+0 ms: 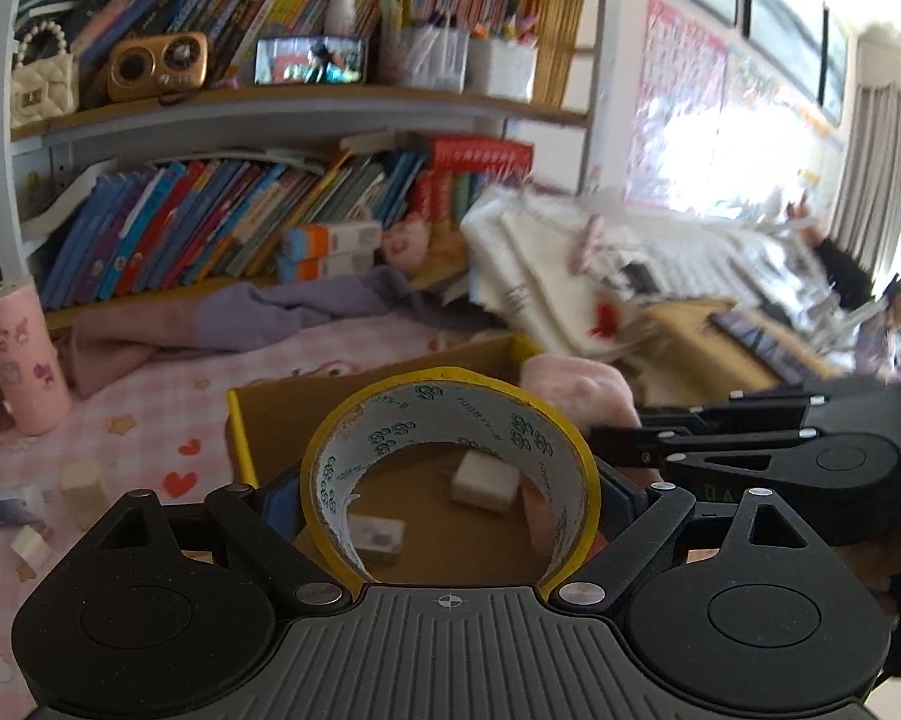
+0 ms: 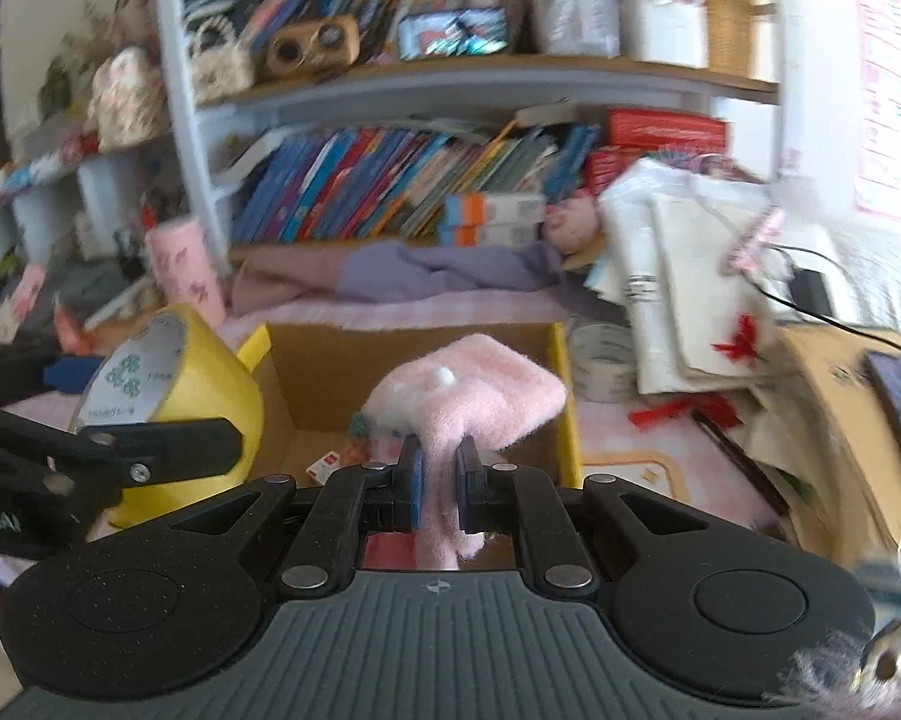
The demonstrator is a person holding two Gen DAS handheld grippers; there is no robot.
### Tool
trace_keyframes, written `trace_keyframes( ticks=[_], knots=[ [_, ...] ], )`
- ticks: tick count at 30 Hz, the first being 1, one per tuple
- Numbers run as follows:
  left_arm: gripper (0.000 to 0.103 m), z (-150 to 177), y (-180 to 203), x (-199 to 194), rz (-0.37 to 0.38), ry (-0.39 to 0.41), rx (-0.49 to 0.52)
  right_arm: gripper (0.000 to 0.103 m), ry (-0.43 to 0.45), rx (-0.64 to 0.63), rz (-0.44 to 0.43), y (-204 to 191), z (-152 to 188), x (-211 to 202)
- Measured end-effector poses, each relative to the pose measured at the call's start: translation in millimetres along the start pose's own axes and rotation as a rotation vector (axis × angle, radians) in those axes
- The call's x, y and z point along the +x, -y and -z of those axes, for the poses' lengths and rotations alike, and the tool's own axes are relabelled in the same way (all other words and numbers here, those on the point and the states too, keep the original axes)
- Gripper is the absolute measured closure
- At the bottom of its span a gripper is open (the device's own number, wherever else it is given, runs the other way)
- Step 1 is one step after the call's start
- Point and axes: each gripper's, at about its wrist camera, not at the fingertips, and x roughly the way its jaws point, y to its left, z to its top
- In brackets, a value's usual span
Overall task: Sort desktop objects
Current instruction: 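Lower the glove and tape roll into the yellow box and open both tools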
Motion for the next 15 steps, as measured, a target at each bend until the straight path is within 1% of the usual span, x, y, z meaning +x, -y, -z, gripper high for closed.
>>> trace_keyframes(
  ticks=[4, 10, 13, 15],
  knots=[
    [0.011, 5.5, 1.6, 19.0, -0.033, -0.061, 0.060, 0.094, -0.066, -0.085, -0.042, -4.0, -0.3, 29.7],
    [0.011, 16.4, 7.9, 35.9, -0.055, -0.130, 0.151, 0.093, -0.182, -0.131, -0.063, 0.0, 10.8, 60.4],
    [0.011, 19.9, 8.5, 40.6, -0.068, -0.149, 0.155, 0.093, -0.221, -0.153, -0.073, 0.2, 16.3, 67.6],
    [0.011, 20.9, 7.9, 43.6, -0.070, -0.157, 0.145, 0.093, -0.235, -0.137, -0.083, 2.8, 18.2, 70.8]
  ],
)
